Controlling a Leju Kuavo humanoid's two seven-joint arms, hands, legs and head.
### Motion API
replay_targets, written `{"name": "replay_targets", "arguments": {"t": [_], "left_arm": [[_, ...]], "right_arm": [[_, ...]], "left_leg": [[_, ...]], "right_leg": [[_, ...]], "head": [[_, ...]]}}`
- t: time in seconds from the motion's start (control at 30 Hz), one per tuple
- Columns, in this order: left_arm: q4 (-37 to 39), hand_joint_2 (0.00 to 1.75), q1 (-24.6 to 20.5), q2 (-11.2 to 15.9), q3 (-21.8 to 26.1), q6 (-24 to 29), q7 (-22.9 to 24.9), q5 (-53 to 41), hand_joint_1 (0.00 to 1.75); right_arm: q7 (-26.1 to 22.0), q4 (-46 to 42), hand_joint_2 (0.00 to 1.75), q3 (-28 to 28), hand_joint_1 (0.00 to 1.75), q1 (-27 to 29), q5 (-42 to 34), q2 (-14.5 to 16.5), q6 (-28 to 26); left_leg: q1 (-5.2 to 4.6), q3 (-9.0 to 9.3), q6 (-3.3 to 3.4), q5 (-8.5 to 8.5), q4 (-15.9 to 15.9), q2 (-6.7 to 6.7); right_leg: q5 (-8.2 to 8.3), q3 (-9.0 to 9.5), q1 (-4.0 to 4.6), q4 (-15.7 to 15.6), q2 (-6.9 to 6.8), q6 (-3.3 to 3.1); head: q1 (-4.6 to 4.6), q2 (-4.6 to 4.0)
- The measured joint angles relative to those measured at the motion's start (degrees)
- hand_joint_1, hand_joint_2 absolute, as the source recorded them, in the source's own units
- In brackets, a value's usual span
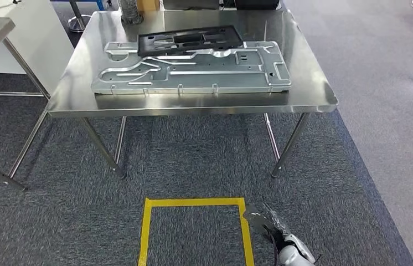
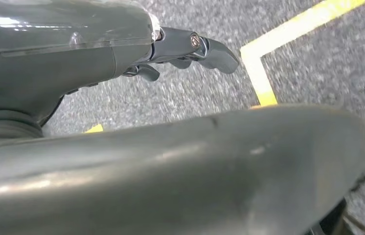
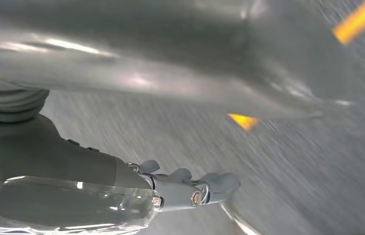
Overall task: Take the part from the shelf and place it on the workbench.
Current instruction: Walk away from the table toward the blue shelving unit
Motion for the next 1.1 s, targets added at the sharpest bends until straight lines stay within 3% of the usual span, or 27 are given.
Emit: {"name": "replay_targets", "arguments": {"t": [0.07, 0.1, 0.17, 0.2, 0.23, 0.27, 0.33, 0.4, 0.43, 0.53, 0.6, 0.67, 0.7, 0.73, 0.77, 0.83, 0.9, 0.93, 1.03, 1.1], "left_arm": [[0.00, 0.00, -0.14, 0.05, 0.00, -0.23, 0.07, -0.34, 0.00], [0.00, 0.00, -0.15, 0.05, 0.00, -0.33, 0.08, -0.44, 0.00], [0.00, 0.00, -0.11, 0.07, 0.00, -0.39, 0.11, -0.48, 0.00], [0.00, 0.00, -0.06, 0.07, 0.00, -0.40, 0.11, -0.50, 0.00], [0.00, 0.00, -0.03, 0.08, 0.00, -0.40, 0.12, -0.52, 0.00], [0.00, 0.00, -0.02, 0.08, 0.00, -0.40, 0.12, -0.55, 0.00], [0.00, 0.00, -0.04, 0.08, -0.01, -0.42, 0.12, -0.69, 0.00], [0.00, 0.00, -0.06, 0.06, -0.03, -0.48, 0.12, -0.90, 0.00], [0.00, 0.00, -0.08, 0.04, -0.04, -0.52, 0.12, -0.99, 0.00], [0.00, 0.00, -0.06, 0.02, -0.04, -0.73, 0.14, -1.10, 0.00], [0.00, 0.00, 0.01, 0.04, -0.04, -0.80, 0.17, -1.15, 0.00], [0.00, 0.00, 0.04, 0.05, -0.04, -0.81, 0.17, -1.16, 0.00], [0.00, 0.00, 0.07, 0.07, -0.04, -0.82, 0.16, -1.16, 0.00], [0.00, 0.00, 0.11, 0.08, -0.04, -0.82, 0.15, -1.15, 0.00], [0.00, 0.00, 0.16, 0.12, -0.04, -0.82, 0.14, -1.14, 0.00], [0.00, 0.00, 0.22, 0.23, -0.03, -0.81, 0.14, -1.08, 0.00], [0.00, 0.00, 0.10, 0.36, -0.02, -0.78, 0.12, -1.03, 0.00], [0.00, 0.00, 0.06, 0.39, -0.02, -0.76, 0.11, -1.02, 0.00], [0.00, 0.00, 0.12, 0.46, -0.02, -0.72, 0.08, -1.01, 0.00], [0.00, 0.00, 0.06, 0.48, -0.01, -0.69, 0.02, -1.01, 0.00]], "right_arm": [[2.05, 4.84, 0.00, -4.33, 0.00, 1.03, -2.48, 0.62, 1.83], [2.41, 6.07, 0.00, -5.66, 0.00, 1.68, -3.01, 0.76, 2.04], [2.77, 8.03, 0.00, -7.73, 0.00, 2.68, -3.53, 1.03, 2.23], [3.12, 8.82, 0.00, -8.52, 0.00, 3.00, -3.79, 1.15, 2.58], [3.62, 9.55, 0.00, -9.24, 0.00, 3.25, -4.22, 1.29, 3.13], [4.24, 10.21, 0.00, -10.01, 0.00, 3.51, -4.87, 1.42, 3.87], [5.44, 11.35, 0.00, -11.95, 0.00, 4.12, -6.75, 1.68, 5.55], [6.44, 12.32, 0.00, -14.30, 0.00, 4.79, -8.92, 1.98, 7.28], [7.02, 12.85, 0.00, -15.57, 0.00, 5.22, -9.89, 2.17, 8.25], [9.25, 14.35, 0.00, -18.93, 0.00, 7.05, -11.66, 2.85, 10.90], [10.64, 15.10, 0.00, -20.41, 0.00, 8.19, -12.11, 3.26, 11.83], [12.09, 15.64, 0.00, -21.45, 0.00, 9.10, -12.31, 3.53, 11.96], [12.97, 15.91, 0.00, -21.95, 0.00, 9.54, -12.36, 3.64, 11.80], [13.84, 16.18, 0.00, -22.44, 0.00, 10.01, -12.41, 3.73, 11.56], [14.65, 16.43, 0.00, -22.92, 0.00, 10.47, -12.49, 3.79, 11.30], [15.93, 16.84, 0.00, -23.85, 0.00, 11.24, -12.69, 3.95, 10.93], [16.76, 17.07, 0.00, -24.71, 0.00, 11.63, -12.88, 4.16, 10.72], [16.98, 17.15, 0.00, -25.08, 0.00, 11.72, -12.95, 4.24, 10.62], [17.29, 17.37, 0.00, -25.96, 0.00, 11.88, -12.99, 4.40, 10.24], [17.38, 17.46, 0.00, -26.28, 0.00, 11.98, -12.73, 4.44, 10.06]], "left_leg": [[0.00, -0.04, 1.39, 0.79, -1.64, 0.02], [0.12, -0.49, 1.77, 1.35, -1.80, 0.05], [0.00, -1.71, 2.08, 2.26, -1.73, 0.14], [-0.06, -2.35, 2.05, 2.68, -1.66, 0.26], [-0.11, -2.95, 2.01, 3.05, -1.58, 0.37], [-0.12, -3.49, 1.94, 3.39, -1.49, 0.48], [-0.13, -4.28, 1.70, 3.99, -1.32, 0.54], [-0.26, -4.74, 1.21, 4.54, -1.17, 0.53], [-0.30, -4.83, 0.90, 4.82, -1.13, 0.54], [-0.31, -5.07, -0.18, 5.20, -0.98, 0.52], [-0.25, -6.26, -0.75, 2.18, 1.99, 0.44], [-0.11, -8.48, -1.10, -3.27, 8.98, 0.40], [-0.07, -9.34, -1.22, -5.16, 12.52, 0.40], [-0.06, -9.47, -1.29, -5.81, 14.70, 0.40], [-0.06, -8.65, -1.29, -5.29, 14.97, 0.40], [-0.06, -3.78, -1.03, -2.45, 9.07, 0.39], [-0.22, 1.54, -0.48, -1.50, 1.07, 0.33], [-0.31, 2.85, -0.18, -1.69, -1.25, 0.29], [-0.36, 2.55, 0.94, -1.36, -2.28, 0.35], [-0.19, 1.71, 1.87, -0.34, -2.53, 0.53]], "right_leg": [[-1.21, -0.87, -0.07, 1.51, 0.24, 1.24], [-3.34, -1.79, -0.20, 3.77, 0.33, 1.56], [-8.63, -4.36, -0.40, 11.16, 0.44, 2.14], [-10.21, -5.23, -0.47, 14.50, 0.45, 2.36], [-10.61, -5.26, -0.52, 16.23, 0.45, 2.48], [-9.86, -4.09, -0.55, 15.63, 0.45, 2.50], [-7.18, 1.52, -0.54, 8.34, 0.44, 2.17], [-5.97, 6.64, -0.22, 0.64, 0.47, 1.37], [-5.97, 7.68, -0.03, -1.13, 0.50, 0.91], [-5.24, 7.39, -0.05, -2.00, 0.39, -0.46], [-4.22, 6.66, -0.32, -2.37, 0.21, -1.40], [-3.37, 5.47, -0.21, -2.24, 0.16, -1.81], [-2.98, 4.81, -0.14, -2.09, 0.15, -1.81], [-2.63, 4.15, -0.10, -1.90, 0.12, -1.77], [-2.31, 3.51, -0.07, -1.66, 0.08, -1.69], [-1.77, 2.32, -0.06, -1.02, 0.09, -1.42], [-1.32, 1.38, 0.08, -0.26, 0.21, -0.96], [-1.09, 1.11, 0.13, 0.01, 0.26, -0.66], [-0.44, 0.83, 0.08, 0.23, 0.37, 0.44], [-2.95, -0.21, -0.06, 2.53, 0.48, 1.14]], "head": [[0.01, 0.00], [0.01, 0.00], [0.01, 0.00], [0.01, 0.00], [0.01, 0.00], [0.01, 0.00], [0.01, 0.00], [0.00, 0.00], [-0.01, 0.00], [-0.01, 0.00], [-0.01, 0.00], [-0.01, 0.00], [-0.01, 0.00], [-0.01, 0.00], [-0.01, 0.00], [-0.02, 0.00], [-0.01, 0.00], [-0.01, 0.00], [0.01, 0.00], [0.02, 0.00]]}}
